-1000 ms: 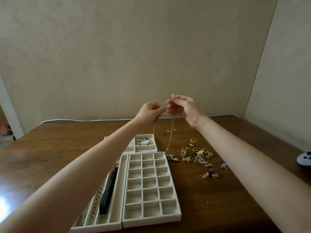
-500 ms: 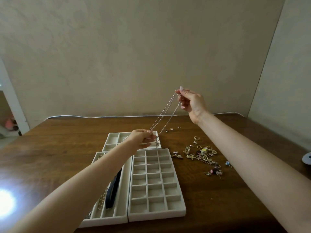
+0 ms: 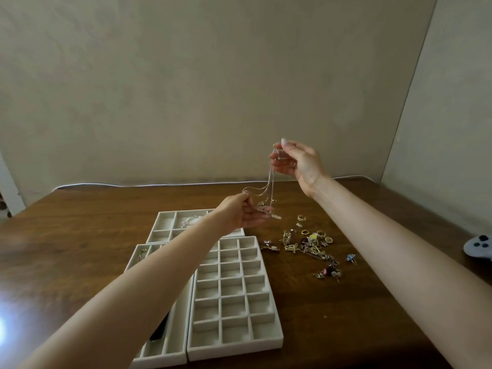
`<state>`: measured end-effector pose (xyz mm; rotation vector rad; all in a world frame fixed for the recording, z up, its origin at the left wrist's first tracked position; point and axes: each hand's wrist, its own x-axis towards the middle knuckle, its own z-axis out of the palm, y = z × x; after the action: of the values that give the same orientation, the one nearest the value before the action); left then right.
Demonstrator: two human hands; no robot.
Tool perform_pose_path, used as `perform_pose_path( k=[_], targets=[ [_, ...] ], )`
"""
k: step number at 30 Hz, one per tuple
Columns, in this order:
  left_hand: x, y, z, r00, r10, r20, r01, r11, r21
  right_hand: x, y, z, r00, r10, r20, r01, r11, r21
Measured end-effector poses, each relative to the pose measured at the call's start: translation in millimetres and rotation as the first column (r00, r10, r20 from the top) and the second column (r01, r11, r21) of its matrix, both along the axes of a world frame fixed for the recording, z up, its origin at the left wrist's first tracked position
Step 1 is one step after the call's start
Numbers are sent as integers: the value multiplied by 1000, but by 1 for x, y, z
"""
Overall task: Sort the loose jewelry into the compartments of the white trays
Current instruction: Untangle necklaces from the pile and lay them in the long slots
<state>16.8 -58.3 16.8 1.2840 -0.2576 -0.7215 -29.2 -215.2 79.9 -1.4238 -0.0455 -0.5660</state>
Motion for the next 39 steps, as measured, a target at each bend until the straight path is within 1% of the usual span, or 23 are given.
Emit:
perform_pose_path(
  k=[4, 6, 8, 10, 12, 16, 19, 21, 23, 26, 28, 33, 39],
  targets=[
    [6, -8, 0, 995, -75, -69, 66, 990, -124, -1, -12, -24, 992, 44, -119, -56, 994, -98],
    [9, -13, -3, 994, -93, -63, 84, 988, -130, -3, -18, -34, 981, 71, -179, -98, 984, -147],
    [10, -18, -7, 993, -115, -37, 111, 989, -102, -6, -23, -42, 972, 63, -224, -112, 971, -212],
    [10, -25, -12, 992, -125, -22, 122, 989, -85, -8, -27, -49, 967, 32, -254, -100, 961, -259],
    [10, -31, -16, 992, -123, -25, 120, 988, -93, -8, -31, -56, 964, -3, -265, -66, 966, -252],
    [12, -36, -18, 996, -59, -70, 48, 987, -153, -7, -36, -73, 961, -69, -269, -8, 961, -275],
    [16, -37, -18, 993, -11, -119, -11, 983, -182, -11, -34, -83, 960, -42, -275, -31, 966, -257],
    [17, -37, -19, 987, -1, -162, -34, 977, -211, -12, -32, -88, 959, -15, -282, -48, 976, -213],
    [19, -37, -18, 982, -3, -188, -44, 968, -246, -12, -29, -91, 949, 72, -308, -118, 984, -132],
    [19, -37, -16, 977, -27, -213, -32, 962, -270, -13, -20, -96, 921, 228, -316, -254, 966, -42],
    [18, -38, -15, 973, -46, -228, -23, 957, -290, -12, -15, -99, 920, 256, -296, -274, 962, -19],
    [17, -40, -11, 990, -41, -134, 3, 963, -271, -8, -13, -100, 951, 171, -256, -178, 984, -5],
    [20, -38, -9, 998, -33, -61, 17, 968, -252, -11, -22, -95, 938, 263, -228, -252, 965, 73]
  ],
)
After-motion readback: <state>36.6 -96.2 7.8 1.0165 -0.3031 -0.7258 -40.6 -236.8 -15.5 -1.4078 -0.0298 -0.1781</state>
